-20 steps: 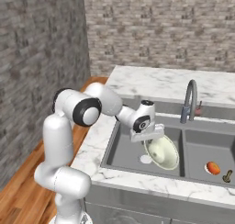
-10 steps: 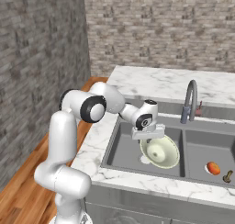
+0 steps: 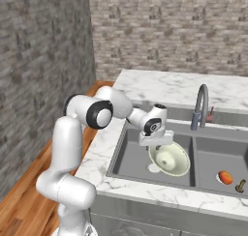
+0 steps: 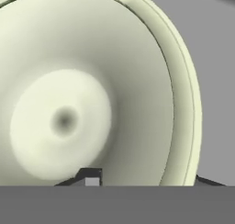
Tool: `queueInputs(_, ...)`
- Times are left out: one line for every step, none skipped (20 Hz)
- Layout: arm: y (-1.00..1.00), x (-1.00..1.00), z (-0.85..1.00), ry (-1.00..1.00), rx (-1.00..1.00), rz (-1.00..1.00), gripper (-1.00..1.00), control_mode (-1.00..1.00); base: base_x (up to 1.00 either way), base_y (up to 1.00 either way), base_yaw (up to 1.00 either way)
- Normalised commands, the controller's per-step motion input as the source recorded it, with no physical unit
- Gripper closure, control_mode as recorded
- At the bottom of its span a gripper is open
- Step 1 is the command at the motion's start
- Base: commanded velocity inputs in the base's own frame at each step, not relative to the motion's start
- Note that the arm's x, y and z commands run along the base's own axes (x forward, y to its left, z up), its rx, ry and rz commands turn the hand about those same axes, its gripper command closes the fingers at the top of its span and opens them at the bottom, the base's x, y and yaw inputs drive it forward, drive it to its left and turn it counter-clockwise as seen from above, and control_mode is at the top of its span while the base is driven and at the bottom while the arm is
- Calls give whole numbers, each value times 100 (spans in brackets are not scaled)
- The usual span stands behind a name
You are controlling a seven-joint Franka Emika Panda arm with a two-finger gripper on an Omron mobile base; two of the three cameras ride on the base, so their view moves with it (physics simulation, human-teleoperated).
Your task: Dump the mushroom and squash from the bowl so the bowl can be washed. Place the bowl in the sink after clearing the leftovers.
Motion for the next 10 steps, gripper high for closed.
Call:
queueInputs(11, 0, 7, 0, 0, -7, -100, -100, 0, 0, 0)
queueInputs(8, -19, 21, -4, 0, -5, -100, -100, 0, 0, 0)
queueInputs(15, -19, 41, -7, 0, -7, -100, -100, 0, 0, 0)
queueInputs(25, -13, 47, -7, 0, -9, -100, -100, 0, 0, 0)
queueInputs(34, -17, 62, -9, -3, -11, -100, -100, 0, 0, 0)
queueInputs(40, -18, 70, -11, -3, -9, -100, -100, 0, 0, 0)
queueInputs(40, -18, 76, -12, -3, -9, -100, -100, 0, 0, 0)
queueInputs(41, -17, 83, -12, -4, -10, -100, -100, 0, 0, 0)
queueInputs(41, -24, 91, -14, -6, -10, -100, -100, 0, 0, 0)
queueInputs(45, -23, 89, -12, -6, -11, -100, -100, 0, 0, 0)
